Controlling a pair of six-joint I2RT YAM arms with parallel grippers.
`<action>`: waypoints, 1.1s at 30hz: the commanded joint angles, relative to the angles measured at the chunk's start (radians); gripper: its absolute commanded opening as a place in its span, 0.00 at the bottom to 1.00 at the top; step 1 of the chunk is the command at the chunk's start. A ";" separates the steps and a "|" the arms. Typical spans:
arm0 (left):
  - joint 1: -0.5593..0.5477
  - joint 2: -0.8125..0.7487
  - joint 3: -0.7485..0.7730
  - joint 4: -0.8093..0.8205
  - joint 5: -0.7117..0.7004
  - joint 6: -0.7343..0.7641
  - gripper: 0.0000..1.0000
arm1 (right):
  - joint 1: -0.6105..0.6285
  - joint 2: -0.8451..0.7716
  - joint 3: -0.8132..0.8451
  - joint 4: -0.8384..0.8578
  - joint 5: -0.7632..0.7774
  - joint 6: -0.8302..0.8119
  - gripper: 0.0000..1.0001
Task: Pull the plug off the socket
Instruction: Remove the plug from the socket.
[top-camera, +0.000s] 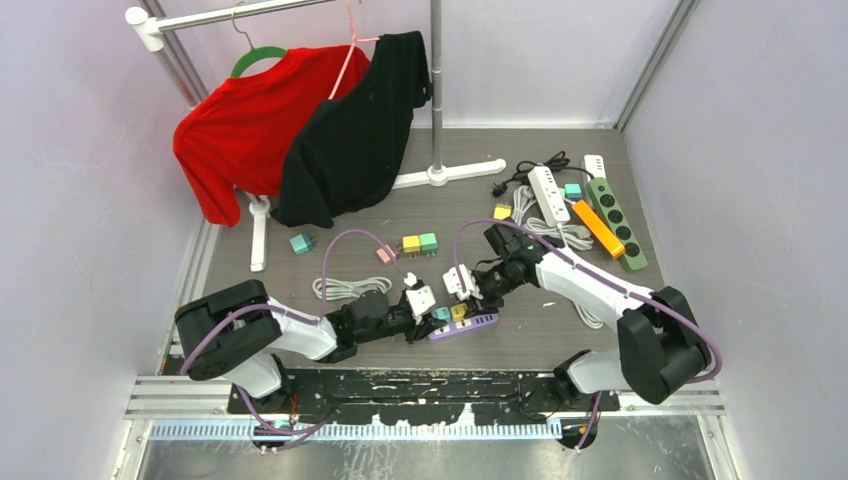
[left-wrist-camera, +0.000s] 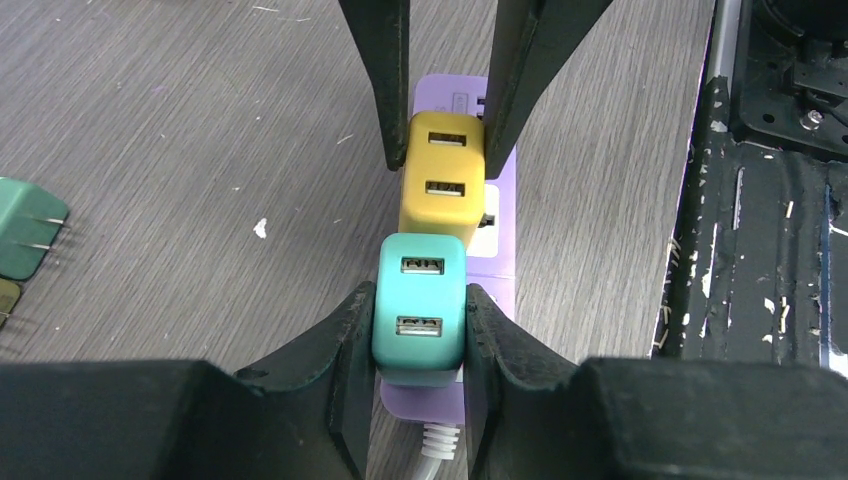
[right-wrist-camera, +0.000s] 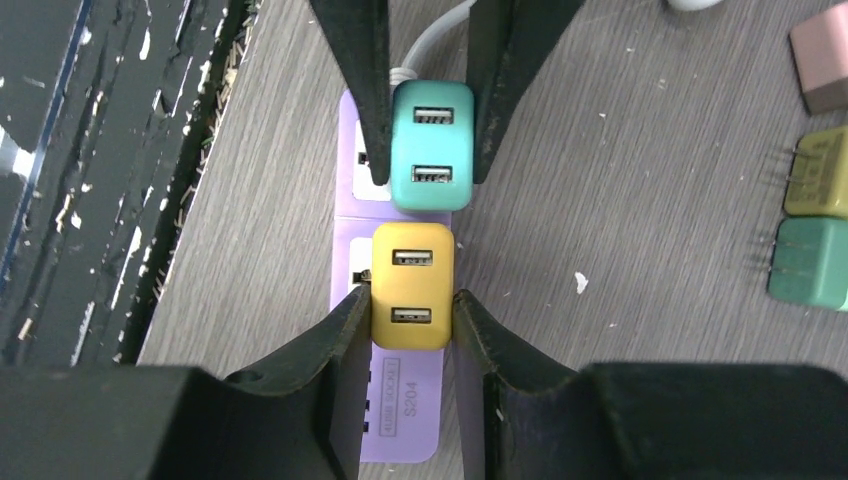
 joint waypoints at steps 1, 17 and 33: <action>0.006 0.007 -0.015 0.011 -0.032 0.014 0.00 | 0.037 -0.007 -0.005 0.093 -0.037 0.209 0.01; 0.008 0.000 -0.043 0.011 -0.054 0.023 0.00 | -0.002 -0.014 0.000 -0.150 -0.070 -0.109 0.01; 0.007 0.064 -0.068 0.063 -0.056 0.016 0.00 | -0.101 -0.045 0.014 -0.210 -0.083 -0.162 0.01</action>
